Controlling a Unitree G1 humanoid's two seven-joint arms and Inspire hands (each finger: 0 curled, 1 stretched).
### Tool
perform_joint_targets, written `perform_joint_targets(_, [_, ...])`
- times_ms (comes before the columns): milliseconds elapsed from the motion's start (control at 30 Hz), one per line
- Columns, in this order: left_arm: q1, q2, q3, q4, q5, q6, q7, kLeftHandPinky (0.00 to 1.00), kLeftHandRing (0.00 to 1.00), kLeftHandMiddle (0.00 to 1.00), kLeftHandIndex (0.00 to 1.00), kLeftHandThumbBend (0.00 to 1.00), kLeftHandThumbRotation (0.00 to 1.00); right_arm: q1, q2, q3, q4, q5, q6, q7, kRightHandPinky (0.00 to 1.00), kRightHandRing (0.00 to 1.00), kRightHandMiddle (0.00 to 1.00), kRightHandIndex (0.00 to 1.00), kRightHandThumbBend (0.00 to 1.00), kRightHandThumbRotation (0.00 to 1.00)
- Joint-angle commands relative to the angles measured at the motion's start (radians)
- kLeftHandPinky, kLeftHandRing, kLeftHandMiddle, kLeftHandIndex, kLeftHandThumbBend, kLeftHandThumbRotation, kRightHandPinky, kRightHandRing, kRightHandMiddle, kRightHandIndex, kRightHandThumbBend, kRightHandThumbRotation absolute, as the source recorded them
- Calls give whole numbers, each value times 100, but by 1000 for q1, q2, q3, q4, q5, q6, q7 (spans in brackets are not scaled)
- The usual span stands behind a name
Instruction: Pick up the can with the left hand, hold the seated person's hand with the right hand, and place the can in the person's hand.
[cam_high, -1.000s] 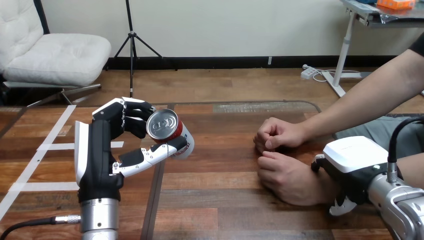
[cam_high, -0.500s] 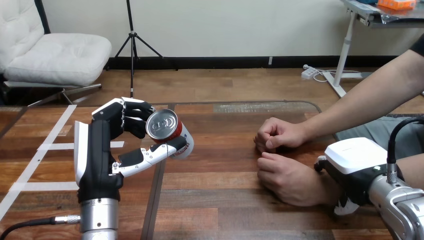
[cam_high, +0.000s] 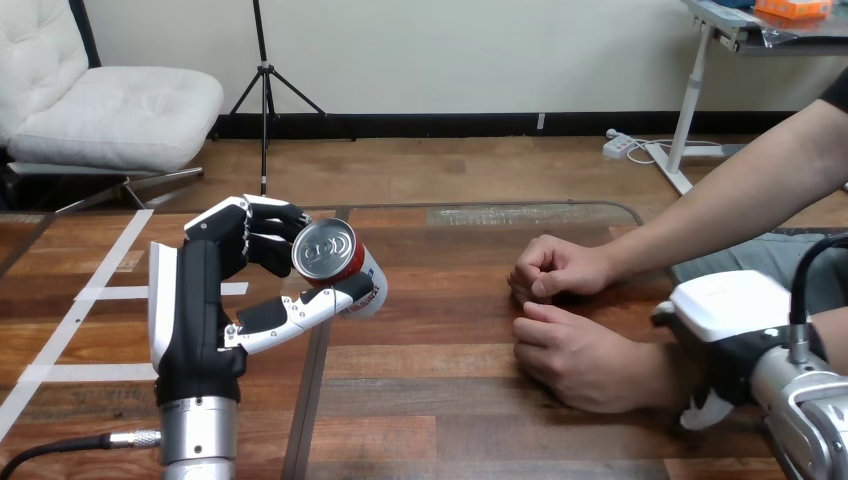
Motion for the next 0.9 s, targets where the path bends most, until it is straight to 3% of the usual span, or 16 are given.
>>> perform_joint_targets(0, [-54, -5, 12, -60, -9, -5, -1, 38, 41, 44, 43, 72, 0, -34, 4, -8, -41, -23, 41, -4, 91, 91, 92, 88, 78, 18])
perform_joint_targets(200, [-54, -3, 13, -58, -2, -7, 3, 38, 41, 45, 43, 72, 0, -35, 7, -5, -49, -24, 66, 10, 93, 92, 93, 89, 77, 20])
perform_joint_targets(867, [-55, -5, 15, -58, -9, -5, -3, 38, 41, 45, 43, 73, 0, -47, 11, 2, -54, -15, 94, 21, 78, 86, 89, 86, 78, 20])
